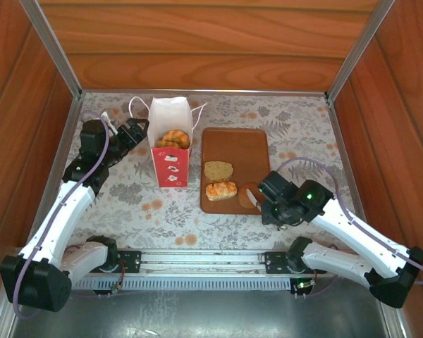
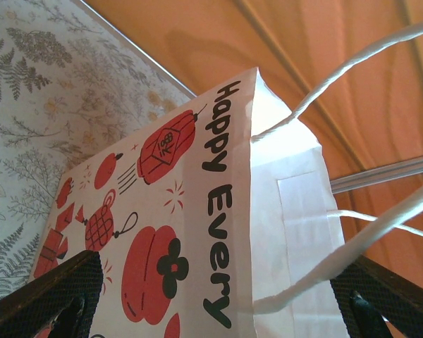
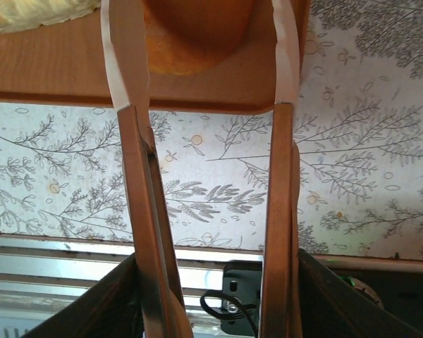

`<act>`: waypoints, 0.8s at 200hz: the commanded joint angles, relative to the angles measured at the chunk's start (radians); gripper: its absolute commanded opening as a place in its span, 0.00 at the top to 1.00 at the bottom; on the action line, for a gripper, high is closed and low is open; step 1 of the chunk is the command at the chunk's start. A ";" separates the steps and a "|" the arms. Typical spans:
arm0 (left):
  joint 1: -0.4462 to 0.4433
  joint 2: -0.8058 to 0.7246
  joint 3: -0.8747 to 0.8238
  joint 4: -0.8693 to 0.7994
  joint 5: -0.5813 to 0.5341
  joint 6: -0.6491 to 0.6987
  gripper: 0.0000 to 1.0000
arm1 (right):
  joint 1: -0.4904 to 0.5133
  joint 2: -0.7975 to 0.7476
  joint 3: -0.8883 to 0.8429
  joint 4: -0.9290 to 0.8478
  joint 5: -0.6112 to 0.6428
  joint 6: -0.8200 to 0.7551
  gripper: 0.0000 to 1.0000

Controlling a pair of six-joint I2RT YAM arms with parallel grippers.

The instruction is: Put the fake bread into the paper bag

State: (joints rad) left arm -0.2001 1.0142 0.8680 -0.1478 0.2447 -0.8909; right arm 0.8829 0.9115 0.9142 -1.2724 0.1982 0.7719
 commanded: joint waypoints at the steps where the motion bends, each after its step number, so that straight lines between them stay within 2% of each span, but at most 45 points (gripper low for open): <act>1: 0.007 0.006 -0.009 0.025 0.011 0.000 0.12 | -0.004 -0.003 -0.010 0.030 -0.033 0.022 0.44; 160: 0.016 0.000 -0.018 0.024 0.022 0.001 0.12 | -0.005 0.108 -0.031 0.054 -0.036 -0.010 0.40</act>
State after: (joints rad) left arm -0.1898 1.0153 0.8661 -0.1474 0.2554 -0.8909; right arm 0.8829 1.0039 0.8951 -1.2160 0.1551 0.7689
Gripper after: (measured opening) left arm 0.884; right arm 0.599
